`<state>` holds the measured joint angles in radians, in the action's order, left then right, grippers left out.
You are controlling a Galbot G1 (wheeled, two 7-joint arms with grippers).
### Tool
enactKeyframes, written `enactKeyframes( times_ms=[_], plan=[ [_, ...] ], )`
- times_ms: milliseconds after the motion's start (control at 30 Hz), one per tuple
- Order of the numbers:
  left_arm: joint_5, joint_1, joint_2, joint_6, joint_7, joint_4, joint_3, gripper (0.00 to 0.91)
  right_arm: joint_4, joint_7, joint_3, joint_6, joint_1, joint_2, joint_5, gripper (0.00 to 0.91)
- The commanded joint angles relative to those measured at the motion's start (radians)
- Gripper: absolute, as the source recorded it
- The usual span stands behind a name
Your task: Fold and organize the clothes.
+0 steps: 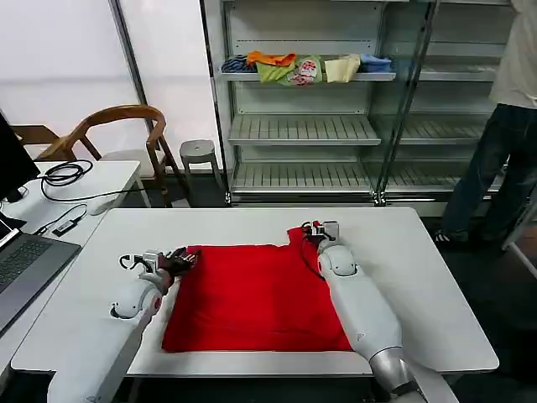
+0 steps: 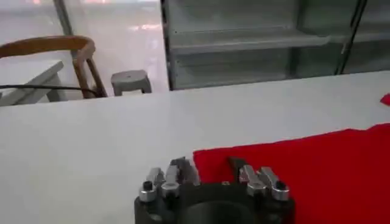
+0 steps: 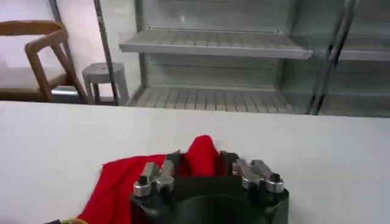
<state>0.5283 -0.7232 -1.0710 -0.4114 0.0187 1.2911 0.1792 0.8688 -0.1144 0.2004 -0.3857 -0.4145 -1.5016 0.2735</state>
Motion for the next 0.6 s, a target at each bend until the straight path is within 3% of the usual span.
enactKeyframes(
  times_ms=[33,300,600],
  plan=[
    [-0.003,0.002,0.004,0.008,0.016,-0.002,0.001,0.02,0.004,0.012,-0.007,-0.004,0.001,0.003,-0.003,0.0],
    [0.006,-0.008,0.008,0.015,0.023,0.026,0.009,0.01,0.06,0.013,-0.018,0.001,-0.02,0.02,-0.009,0.0],
    [0.038,-0.112,0.045,0.028,0.021,0.166,0.049,0.02,0.403,-0.024,-0.052,-0.076,-0.175,0.13,0.064,0.0]
  ],
)
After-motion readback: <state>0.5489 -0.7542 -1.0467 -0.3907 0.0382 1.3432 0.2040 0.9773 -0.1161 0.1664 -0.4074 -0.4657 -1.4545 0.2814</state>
